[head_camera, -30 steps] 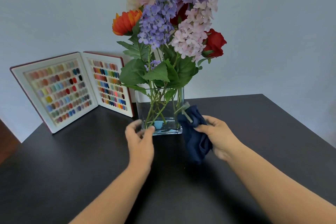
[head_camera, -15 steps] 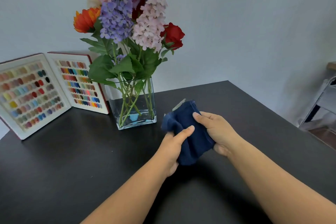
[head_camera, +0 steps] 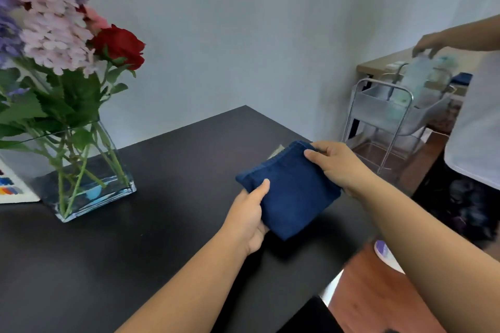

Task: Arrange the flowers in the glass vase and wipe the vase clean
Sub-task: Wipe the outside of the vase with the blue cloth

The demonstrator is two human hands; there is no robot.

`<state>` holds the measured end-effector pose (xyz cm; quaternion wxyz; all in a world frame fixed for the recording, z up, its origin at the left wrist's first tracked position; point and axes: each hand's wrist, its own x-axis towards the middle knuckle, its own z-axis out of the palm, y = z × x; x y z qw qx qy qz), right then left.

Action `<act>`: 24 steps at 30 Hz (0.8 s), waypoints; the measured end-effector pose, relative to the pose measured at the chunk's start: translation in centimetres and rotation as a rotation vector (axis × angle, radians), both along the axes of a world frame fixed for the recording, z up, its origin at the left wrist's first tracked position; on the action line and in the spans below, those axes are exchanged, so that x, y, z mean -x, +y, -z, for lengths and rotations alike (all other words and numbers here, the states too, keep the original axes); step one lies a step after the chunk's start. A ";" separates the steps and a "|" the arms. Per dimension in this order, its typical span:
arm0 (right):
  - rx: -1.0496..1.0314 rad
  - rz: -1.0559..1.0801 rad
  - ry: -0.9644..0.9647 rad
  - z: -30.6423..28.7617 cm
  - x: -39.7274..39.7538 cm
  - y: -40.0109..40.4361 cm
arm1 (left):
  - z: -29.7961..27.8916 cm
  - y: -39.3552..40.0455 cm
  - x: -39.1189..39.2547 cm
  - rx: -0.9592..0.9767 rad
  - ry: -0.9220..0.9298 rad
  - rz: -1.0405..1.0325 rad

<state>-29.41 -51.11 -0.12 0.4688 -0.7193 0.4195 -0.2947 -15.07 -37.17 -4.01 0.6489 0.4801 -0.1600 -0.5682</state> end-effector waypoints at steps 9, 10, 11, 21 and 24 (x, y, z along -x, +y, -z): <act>0.155 0.178 0.315 1.4 8.5 -5.6 | 0.2 -5.5 7.5 -0.038 -0.027 0.150; 0.161 0.197 0.310 1.5 9.0 -6.0 | 0.2 -5.9 8.0 -0.037 -0.040 0.160; 0.165 0.209 0.314 1.7 9.3 -6.3 | 0.2 -6.2 8.5 -0.037 -0.063 0.167; 0.892 0.240 0.640 4.1 9.3 -3.8 | 1.3 -4.1 7.0 -0.032 -1.221 0.049; 0.955 0.124 0.580 4.6 7.9 -1.7 | 1.3 -3.7 7.3 0.037 -1.738 -0.074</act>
